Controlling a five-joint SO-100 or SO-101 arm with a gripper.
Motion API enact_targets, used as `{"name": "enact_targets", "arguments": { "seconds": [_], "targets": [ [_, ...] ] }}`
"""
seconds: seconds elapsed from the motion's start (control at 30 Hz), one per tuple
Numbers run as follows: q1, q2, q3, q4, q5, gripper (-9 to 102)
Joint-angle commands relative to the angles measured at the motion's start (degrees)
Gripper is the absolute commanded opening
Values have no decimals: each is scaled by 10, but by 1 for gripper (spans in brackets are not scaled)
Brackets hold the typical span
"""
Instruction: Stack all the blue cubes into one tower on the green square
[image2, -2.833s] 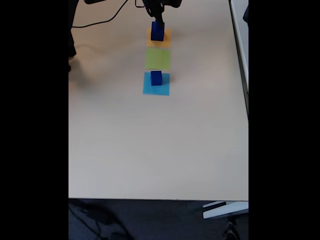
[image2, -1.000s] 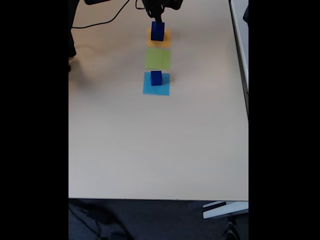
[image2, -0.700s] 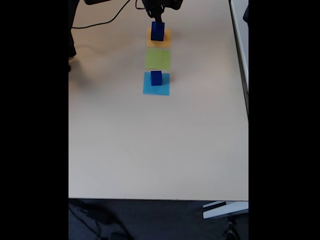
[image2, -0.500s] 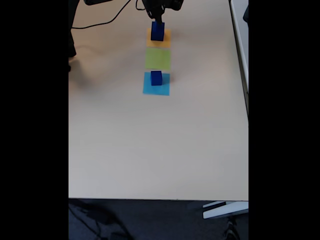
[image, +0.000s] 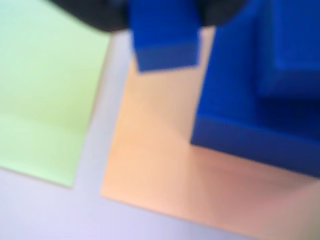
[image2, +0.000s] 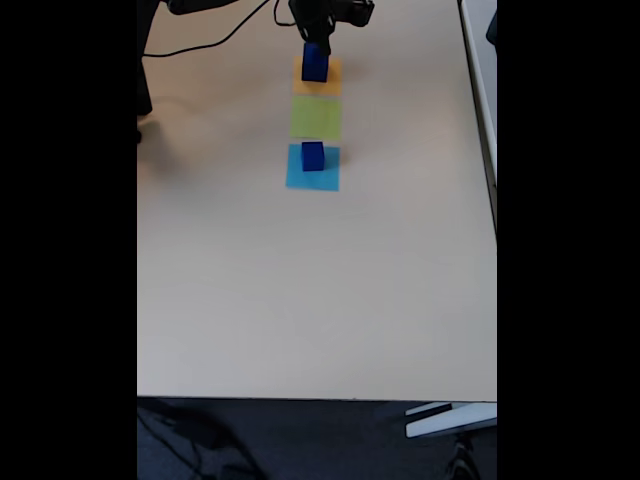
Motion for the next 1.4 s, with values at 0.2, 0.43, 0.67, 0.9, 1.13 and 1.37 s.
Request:
{"name": "enact_targets", "arguments": {
  "seconds": [0.2,0.43,0.67,0.9,1.13,1.37],
  "targets": [
    [51,100,156,-126,3,0],
    [69,119,241,-198,25,0],
    [83,134,330,-287,42,0],
    [98,140,361,-308,43,0],
    [105,145,374,-308,44,0],
    [108,153,399,-323,54,0]
  ]
}}
